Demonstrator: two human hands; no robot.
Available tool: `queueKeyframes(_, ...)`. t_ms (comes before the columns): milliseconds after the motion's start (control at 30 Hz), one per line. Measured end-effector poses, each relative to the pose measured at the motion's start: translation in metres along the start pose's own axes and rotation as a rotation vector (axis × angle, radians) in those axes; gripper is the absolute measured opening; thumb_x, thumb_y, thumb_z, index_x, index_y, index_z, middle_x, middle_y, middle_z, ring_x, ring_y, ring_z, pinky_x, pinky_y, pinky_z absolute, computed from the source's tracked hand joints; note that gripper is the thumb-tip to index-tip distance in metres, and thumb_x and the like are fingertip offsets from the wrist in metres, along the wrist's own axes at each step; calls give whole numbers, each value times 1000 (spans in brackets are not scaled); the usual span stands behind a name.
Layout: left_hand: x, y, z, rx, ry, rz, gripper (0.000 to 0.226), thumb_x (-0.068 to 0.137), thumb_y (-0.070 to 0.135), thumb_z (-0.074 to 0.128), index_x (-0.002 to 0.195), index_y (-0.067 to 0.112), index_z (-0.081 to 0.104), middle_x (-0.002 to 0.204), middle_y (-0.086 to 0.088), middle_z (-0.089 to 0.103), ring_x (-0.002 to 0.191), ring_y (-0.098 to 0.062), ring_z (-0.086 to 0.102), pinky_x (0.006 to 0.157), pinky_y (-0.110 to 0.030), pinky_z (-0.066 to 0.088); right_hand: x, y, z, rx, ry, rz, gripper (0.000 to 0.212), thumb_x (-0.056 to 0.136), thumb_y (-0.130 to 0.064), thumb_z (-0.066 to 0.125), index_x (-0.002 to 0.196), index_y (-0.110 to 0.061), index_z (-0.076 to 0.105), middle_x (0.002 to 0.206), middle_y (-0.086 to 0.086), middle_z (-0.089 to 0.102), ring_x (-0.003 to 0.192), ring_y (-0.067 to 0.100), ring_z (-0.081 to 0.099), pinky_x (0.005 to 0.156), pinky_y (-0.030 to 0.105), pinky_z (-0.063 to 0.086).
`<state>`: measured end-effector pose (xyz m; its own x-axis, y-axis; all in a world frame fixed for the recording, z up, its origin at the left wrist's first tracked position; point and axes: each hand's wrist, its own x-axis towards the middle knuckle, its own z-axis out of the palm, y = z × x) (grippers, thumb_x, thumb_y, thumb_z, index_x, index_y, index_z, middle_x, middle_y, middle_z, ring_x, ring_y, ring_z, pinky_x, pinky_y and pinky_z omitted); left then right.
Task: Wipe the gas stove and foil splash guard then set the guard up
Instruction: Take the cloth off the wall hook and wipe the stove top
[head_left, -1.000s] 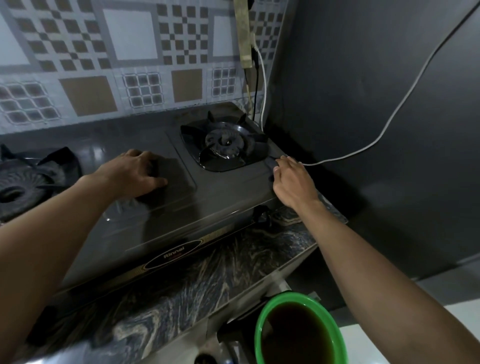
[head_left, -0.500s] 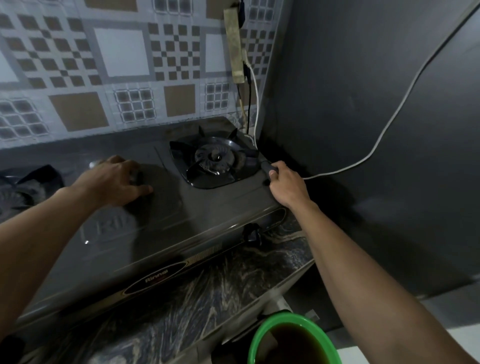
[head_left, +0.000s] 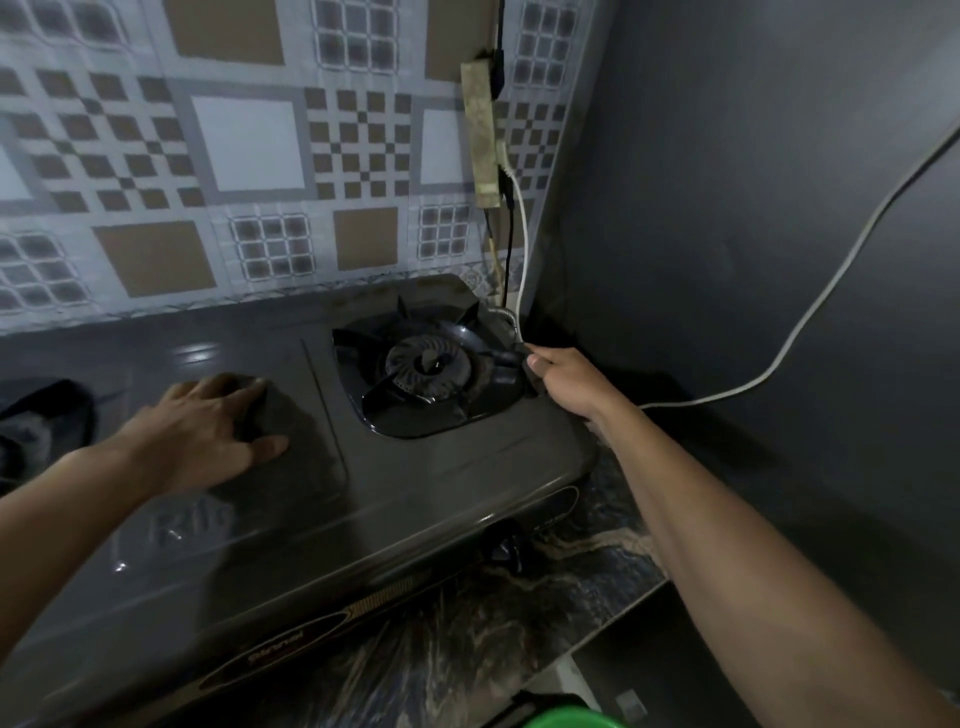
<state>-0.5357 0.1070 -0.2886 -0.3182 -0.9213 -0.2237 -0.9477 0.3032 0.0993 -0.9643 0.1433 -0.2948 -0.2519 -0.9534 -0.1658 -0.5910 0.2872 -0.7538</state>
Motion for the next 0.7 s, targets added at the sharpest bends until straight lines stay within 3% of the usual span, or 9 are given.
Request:
queueKeyframes(100,3,-2,2,-7,2,0,107,63,92,30,155,39,14,163,5,16,143,-32,24,112,-50,32,23,-4,-1,44,-22,-24,39,101,-31,47,138,-21,55,139,-3,56,127,12,49,105,27,35)
queueKeyframes(200,5,-5,4,22,3,5,104,66,94,30,154,43,10,164,5,13,145,-31,21,113,-50,31,49,-11,-3,77,-69,-16,38,99,-31,51,135,-23,56,136,-5,58,126,12,51,107,29,36)
queueKeyframes(367,5,-10,9,16,64,4,121,48,104,9,154,45,15,164,8,17,144,-25,22,114,-45,29,102,-33,0,-5,-167,-45,40,100,-30,51,140,-26,52,146,-5,49,134,15,43,115,36,30)
queueKeyframes(700,-3,-20,24,-61,196,51,79,68,97,26,139,70,6,161,12,23,144,-19,29,108,-45,33,183,-91,16,-326,-335,-226,48,102,-34,47,148,-25,40,161,-4,21,148,14,15,113,27,10)
